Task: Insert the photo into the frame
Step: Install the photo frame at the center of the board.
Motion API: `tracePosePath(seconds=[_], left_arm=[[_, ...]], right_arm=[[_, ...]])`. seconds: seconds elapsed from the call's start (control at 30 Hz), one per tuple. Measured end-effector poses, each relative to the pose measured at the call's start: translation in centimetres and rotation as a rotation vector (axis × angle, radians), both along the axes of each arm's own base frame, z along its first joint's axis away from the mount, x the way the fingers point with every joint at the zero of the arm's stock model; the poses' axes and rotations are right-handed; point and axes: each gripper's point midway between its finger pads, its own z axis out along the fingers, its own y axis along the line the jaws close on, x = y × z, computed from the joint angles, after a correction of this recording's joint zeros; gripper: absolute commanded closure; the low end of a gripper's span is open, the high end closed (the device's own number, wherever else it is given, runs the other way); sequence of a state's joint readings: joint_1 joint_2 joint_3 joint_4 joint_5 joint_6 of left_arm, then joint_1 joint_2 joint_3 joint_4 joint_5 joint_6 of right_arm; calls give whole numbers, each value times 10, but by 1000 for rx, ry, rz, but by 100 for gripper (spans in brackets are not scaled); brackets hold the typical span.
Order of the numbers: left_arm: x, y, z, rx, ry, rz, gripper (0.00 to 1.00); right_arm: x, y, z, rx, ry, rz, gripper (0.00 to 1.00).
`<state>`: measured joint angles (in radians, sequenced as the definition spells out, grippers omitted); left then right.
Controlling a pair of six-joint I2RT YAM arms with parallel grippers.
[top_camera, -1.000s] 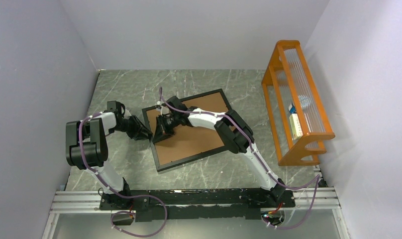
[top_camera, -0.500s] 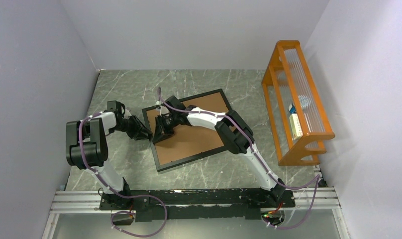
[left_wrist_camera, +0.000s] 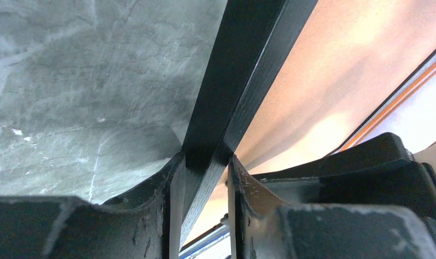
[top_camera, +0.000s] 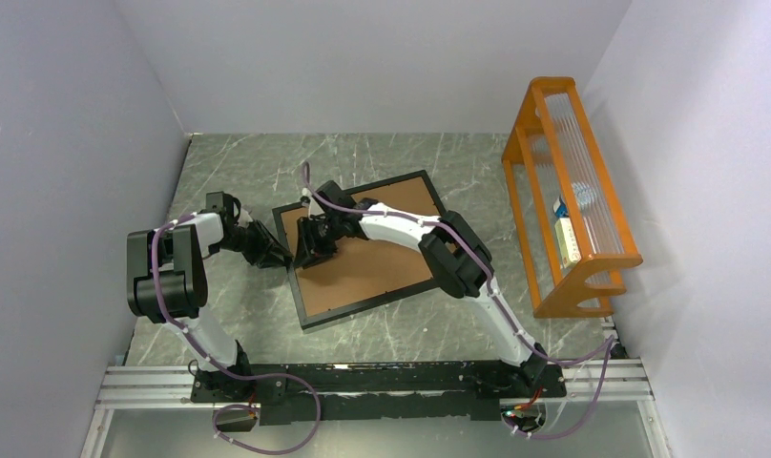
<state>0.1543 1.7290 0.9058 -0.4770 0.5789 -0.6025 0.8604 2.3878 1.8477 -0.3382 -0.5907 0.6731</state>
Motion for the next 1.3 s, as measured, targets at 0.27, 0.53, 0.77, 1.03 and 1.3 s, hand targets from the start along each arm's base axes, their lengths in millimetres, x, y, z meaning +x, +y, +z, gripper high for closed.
tracePosePath(seconds=[0.27, 0.53, 0.77, 1.03, 1.3], left_arm=[[1, 1, 3, 9, 6, -8, 68], [28, 10, 33, 60, -47, -6, 37], [63, 20, 82, 119, -213, 4, 32], [42, 20, 49, 123, -107, 6, 45], [6, 12, 17, 88, 7, -20, 49]], right_arm=[[25, -31, 6, -93, -155, -76, 62], [44, -124, 28, -203, -261, -172, 61], [26, -136, 66, -105, -334, -23, 68], [-50, -99, 44, 26, -196, 308, 80], [-110, -82, 17, 84, -6, 472, 82]])
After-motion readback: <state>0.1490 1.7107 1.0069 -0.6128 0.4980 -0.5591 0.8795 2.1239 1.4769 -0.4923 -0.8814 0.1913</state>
